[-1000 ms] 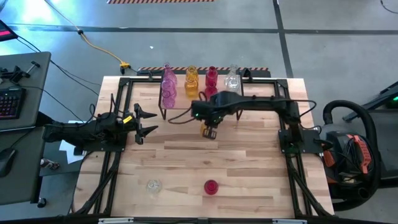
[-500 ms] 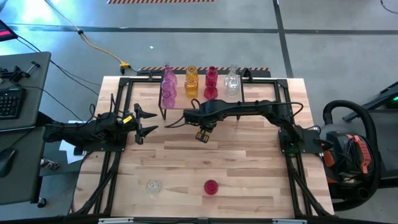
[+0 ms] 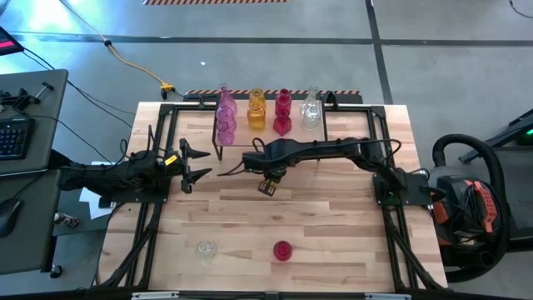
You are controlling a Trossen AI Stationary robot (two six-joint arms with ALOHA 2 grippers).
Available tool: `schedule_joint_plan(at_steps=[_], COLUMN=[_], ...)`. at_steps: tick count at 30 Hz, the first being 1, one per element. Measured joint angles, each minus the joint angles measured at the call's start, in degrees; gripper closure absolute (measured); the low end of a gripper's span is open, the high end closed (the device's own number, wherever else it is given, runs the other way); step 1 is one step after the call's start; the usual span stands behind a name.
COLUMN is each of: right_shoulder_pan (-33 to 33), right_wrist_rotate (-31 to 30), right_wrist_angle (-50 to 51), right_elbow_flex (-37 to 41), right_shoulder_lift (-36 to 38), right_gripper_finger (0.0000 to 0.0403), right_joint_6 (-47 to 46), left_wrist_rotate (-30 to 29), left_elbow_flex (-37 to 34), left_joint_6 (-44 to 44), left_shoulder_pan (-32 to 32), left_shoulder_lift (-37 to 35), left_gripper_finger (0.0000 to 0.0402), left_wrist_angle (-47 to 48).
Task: Sort vases onto shelf
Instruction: Put the yellow vase on the shelf and align it with the other yellow vases
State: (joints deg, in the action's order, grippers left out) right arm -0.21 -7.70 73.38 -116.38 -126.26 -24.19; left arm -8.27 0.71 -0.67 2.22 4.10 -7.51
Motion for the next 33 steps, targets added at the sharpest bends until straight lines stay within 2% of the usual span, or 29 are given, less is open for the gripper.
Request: schedule_joint_plan(at_steps=[11,24,28,33], right_shoulder_pan=[0.0,0.0,0.0,-0.2], right_wrist_rotate=[1.3,2.4,2.5,3.4], right_wrist_angle=[-1.0,-0.9,-0.7,-0.2], right_elbow_flex=[0.0,0.0,0.0,0.0], right_shoulder_lift=[-0.6,-1.4,-1.4,-1.4], right_gripper_finger=[0.037,0.0321,0.0286,0.0218], right_joint_6=[-0.6,-1.4,-1.4,-0.4], left_wrist_rotate=[0.0,0.0,0.0,0.0], left_elbow_flex=[0.0,0.0,0.0,0.0], left_joint_6=[0.0,0.0,0.0,0.0], left_shoulder_pan=[0.0,0.0,0.0,0.0], left_shoulder_lift=[0.0,0.0,0.0,0.0], left_gripper_finger=[0.0147,0.0147,0.0147,0.0147], left_wrist_angle=[0.0,0.0,0.0,0.0])
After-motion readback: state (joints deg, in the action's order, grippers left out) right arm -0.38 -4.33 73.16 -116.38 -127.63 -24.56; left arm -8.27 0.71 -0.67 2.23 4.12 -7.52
